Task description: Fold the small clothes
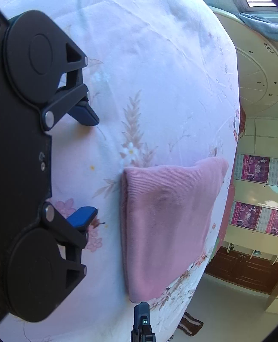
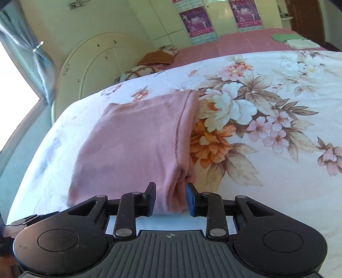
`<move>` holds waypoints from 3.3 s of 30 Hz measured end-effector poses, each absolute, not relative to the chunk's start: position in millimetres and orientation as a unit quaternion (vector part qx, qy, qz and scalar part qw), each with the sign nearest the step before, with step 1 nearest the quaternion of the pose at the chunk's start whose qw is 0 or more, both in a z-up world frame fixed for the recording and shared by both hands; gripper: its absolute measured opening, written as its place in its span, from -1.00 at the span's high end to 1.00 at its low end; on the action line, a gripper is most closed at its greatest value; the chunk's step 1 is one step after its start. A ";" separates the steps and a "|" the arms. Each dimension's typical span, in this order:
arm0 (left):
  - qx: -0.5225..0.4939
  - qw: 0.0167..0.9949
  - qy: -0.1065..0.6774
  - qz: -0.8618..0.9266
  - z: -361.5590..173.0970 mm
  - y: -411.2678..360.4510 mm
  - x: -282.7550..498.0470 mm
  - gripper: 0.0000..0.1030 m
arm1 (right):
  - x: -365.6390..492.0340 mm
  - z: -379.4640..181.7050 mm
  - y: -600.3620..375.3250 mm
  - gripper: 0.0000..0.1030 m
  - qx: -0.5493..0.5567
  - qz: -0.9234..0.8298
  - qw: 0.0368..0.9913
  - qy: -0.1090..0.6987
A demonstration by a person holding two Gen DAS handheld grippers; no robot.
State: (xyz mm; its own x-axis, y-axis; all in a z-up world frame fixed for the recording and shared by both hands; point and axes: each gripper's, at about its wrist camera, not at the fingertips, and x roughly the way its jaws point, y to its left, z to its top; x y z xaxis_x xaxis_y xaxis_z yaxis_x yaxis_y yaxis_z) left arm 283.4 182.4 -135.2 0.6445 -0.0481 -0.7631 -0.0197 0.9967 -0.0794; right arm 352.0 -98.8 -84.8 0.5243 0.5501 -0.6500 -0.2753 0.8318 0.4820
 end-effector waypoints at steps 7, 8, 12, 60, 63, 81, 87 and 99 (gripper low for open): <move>-0.024 0.919 0.393 0.003 -103.8 157.4 241.4 -0.91 | 334.2 -94.6 -90.6 0.43 0.106 0.194 0.871 0.440; -0.017 0.924 0.382 0.007 -95.7 150.4 232.5 -1.00 | 318.7 -84.0 -95.3 0.43 0.105 0.199 0.877 0.424; 0.004 0.939 0.343 0.013 -60.6 119.7 191.6 -0.99 | 244.9 -40.5 -110.4 -1.00 0.105 0.185 0.916 0.340; -0.016 0.976 0.216 -0.039 45.1 62.6 -12.0 -0.99 | -19.6 79.7 -133.3 -1.00 0.037 0.171 0.955 0.239; -0.015 0.976 0.215 -0.039 45.9 62.2 -11.7 -0.99 | -18.7 79.6 -133.4 -1.00 0.040 0.171 0.955 0.240; -0.014 0.976 0.215 -0.036 48.6 65.5 -8.3 -0.99 | -13.5 79.3 -130.2 -1.00 0.035 0.176 0.953 0.244; -0.013 0.976 0.214 -0.037 49.1 67.6 -7.6 -0.99 | -13.4 79.7 -131.2 -1.00 0.035 0.175 0.954 0.242; -0.014 0.976 0.215 -0.034 51.3 76.0 -3.4 -0.99 | -13.7 79.4 -129.3 -1.00 0.032 0.176 0.953 0.243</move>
